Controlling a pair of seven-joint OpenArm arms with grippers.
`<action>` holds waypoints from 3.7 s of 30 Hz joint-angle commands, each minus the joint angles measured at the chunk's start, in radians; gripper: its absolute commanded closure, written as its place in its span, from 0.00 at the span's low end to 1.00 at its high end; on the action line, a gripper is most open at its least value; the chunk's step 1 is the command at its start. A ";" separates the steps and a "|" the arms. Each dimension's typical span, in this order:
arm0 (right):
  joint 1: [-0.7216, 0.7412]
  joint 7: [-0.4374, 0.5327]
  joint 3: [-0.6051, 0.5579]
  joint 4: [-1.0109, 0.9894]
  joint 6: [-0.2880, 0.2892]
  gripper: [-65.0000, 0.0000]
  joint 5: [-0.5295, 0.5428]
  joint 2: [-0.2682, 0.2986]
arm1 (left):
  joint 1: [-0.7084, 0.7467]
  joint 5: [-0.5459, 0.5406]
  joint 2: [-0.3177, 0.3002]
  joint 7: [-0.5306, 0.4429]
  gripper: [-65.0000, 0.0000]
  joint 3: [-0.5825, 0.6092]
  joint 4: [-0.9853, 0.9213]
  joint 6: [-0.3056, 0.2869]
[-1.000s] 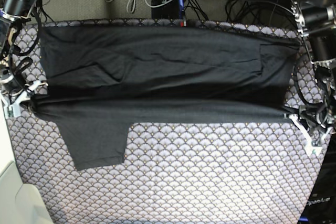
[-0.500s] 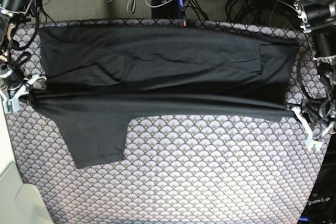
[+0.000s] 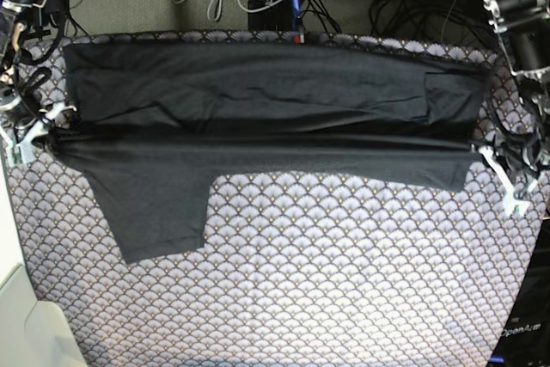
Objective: Fold the T-shirt properly
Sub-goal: 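Carry the hem with both grippers over onto the shoulder edge, then lower the hem onto the shirt and open both grippers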
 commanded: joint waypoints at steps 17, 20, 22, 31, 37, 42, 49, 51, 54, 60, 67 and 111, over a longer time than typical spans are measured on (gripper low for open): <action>-0.161 0.026 0.015 0.178 -0.009 1.00 0.009 0.031 | -0.018 0.003 -0.030 -0.008 0.99 -0.008 0.016 -0.106; -0.162 0.026 0.015 0.177 -0.009 1.00 0.009 0.034 | -0.023 0.003 -0.036 -0.008 0.99 -0.009 0.014 -0.106; -0.162 0.026 0.015 0.177 -0.009 1.00 0.009 0.036 | -0.041 0.003 -0.054 -0.007 0.99 -0.009 0.014 -0.107; -0.164 0.018 0.081 0.172 -0.009 1.00 0.007 0.031 | -0.074 0.003 -0.051 0.074 0.99 -0.003 0.016 -0.109; -0.231 0.018 0.070 0.172 -0.009 1.00 0.007 0.027 | -0.038 0.003 -0.050 0.074 0.99 0.000 0.016 -0.109; -0.234 0.017 0.027 0.172 -0.009 1.00 0.006 0.017 | -0.034 0.003 -0.048 0.074 0.99 0.037 0.014 -0.109; -0.234 0.004 0.027 0.172 -0.009 1.00 0.004 0.017 | -0.034 0.003 -0.053 0.081 0.98 0.124 0.014 -0.109; -0.231 -0.023 0.027 0.172 -0.009 1.00 0.004 0.017 | -0.023 0.003 -0.053 0.078 0.98 0.135 0.014 -0.141; -0.225 -0.088 0.025 0.174 -0.009 0.96 0.004 0.019 | -0.017 0.011 -0.053 0.078 0.93 0.135 0.014 -0.152; -0.223 -0.109 0.025 0.178 -0.009 0.73 0.004 0.021 | -0.015 0.009 -0.057 0.073 0.52 0.133 0.014 -0.152; -0.191 -0.111 0.036 0.178 -0.009 0.67 0.004 0.019 | -0.015 0.005 -0.056 0.073 0.18 0.132 0.020 -0.152; -0.016 -0.120 0.153 0.174 -0.009 0.46 0.003 0.022 | -0.028 0.011 -0.053 0.016 0.16 0.040 0.014 -0.152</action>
